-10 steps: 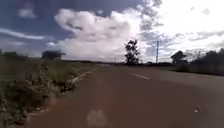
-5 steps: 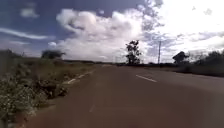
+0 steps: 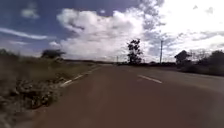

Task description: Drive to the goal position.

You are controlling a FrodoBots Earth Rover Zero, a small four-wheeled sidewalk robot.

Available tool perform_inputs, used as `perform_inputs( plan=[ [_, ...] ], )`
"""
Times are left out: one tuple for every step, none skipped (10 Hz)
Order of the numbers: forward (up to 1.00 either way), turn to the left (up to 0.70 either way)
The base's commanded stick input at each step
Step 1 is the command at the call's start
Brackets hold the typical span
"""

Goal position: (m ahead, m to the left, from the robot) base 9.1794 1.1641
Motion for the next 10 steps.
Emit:
perform_inputs(
  plan=[
    [1.00, 0.00],
    [1.00, 0.00],
    [1.00, 0.00],
    [1.00, 0.00],
    [1.00, 0.00],
    [1.00, 0.00],
    [1.00, 0.00],
    [1.00, 0.00],
    [1.00, 0.00],
    [1.00, 0.00]
  ],
)
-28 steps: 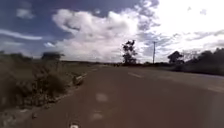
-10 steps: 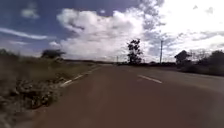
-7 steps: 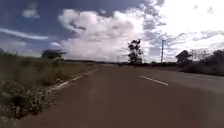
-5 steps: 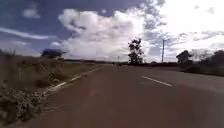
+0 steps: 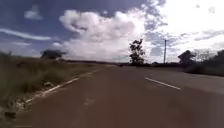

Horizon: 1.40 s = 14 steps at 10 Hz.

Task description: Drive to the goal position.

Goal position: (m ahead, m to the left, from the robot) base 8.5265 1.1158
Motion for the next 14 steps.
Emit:
perform_inputs(
  plan=[
    [1.00, 0.00],
    [1.00, 0.00],
    [1.00, 0.00],
    [1.00, 0.00],
    [1.00, 0.00],
    [1.00, 0.00],
    [1.00, 0.00],
    [1.00, 0.00],
    [1.00, 0.00],
    [1.00, 0.00],
    [1.00, 0.00],
    [1.00, 0.00],
    [1.00, 0.00],
    [1.00, 0.00]
  ],
)
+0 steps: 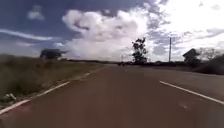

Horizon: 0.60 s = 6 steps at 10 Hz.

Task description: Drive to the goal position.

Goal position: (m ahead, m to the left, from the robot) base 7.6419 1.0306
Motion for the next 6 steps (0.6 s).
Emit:
perform_inputs(
  plan=[
    [1.00, 0.00],
    [1.00, 0.00],
    [1.00, 0.00],
    [1.00, 0.00],
    [1.00, 0.00],
    [1.00, 0.00]
  ],
)
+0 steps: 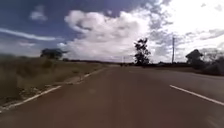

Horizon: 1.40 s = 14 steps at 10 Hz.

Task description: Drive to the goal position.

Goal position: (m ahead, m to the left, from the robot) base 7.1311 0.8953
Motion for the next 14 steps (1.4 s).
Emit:
perform_inputs(
  plan=[
    [1.00, 0.00],
    [1.00, 0.00],
    [1.00, 0.00],
    [1.00, 0.00],
    [1.00, 0.00],
    [1.00, 0.00],
    [1.00, 0.00],
    [1.00, 0.00],
    [1.00, 0.00],
    [1.00, 0.00],
    [1.00, 0.00],
    [1.00, 0.00],
    [1.00, 0.00],
    [1.00, 0.00]
  ],
)
